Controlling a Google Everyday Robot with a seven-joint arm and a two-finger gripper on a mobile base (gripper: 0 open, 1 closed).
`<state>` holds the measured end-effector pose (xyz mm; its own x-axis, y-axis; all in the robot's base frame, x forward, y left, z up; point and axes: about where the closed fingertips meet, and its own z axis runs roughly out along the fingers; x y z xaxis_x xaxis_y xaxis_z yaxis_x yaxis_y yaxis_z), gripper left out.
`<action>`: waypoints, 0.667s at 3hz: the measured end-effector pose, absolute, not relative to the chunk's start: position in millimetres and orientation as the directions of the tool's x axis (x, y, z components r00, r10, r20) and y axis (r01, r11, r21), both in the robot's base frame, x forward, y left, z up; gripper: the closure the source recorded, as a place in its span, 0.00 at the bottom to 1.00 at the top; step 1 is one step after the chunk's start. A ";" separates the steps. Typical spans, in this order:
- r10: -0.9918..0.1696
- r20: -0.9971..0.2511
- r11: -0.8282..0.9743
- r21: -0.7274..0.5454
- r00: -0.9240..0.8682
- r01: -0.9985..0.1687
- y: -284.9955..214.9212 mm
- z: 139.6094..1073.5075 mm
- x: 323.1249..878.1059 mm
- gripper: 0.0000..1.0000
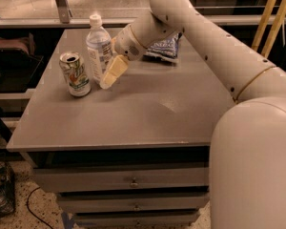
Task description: Move blue plastic bottle near 7up can
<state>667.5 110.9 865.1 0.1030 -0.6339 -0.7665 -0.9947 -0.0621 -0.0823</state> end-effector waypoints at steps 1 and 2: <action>-0.634 -0.767 -0.062 -0.082 0.103 -0.995 110.9 865.0 667.5 0.00; -0.629 -0.770 0.004 -0.139 0.106 -0.990 85.5 874.2 659.0 0.00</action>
Offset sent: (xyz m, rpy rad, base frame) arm -0.0132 -0.0546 0.0181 0.0262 -0.1136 -0.1253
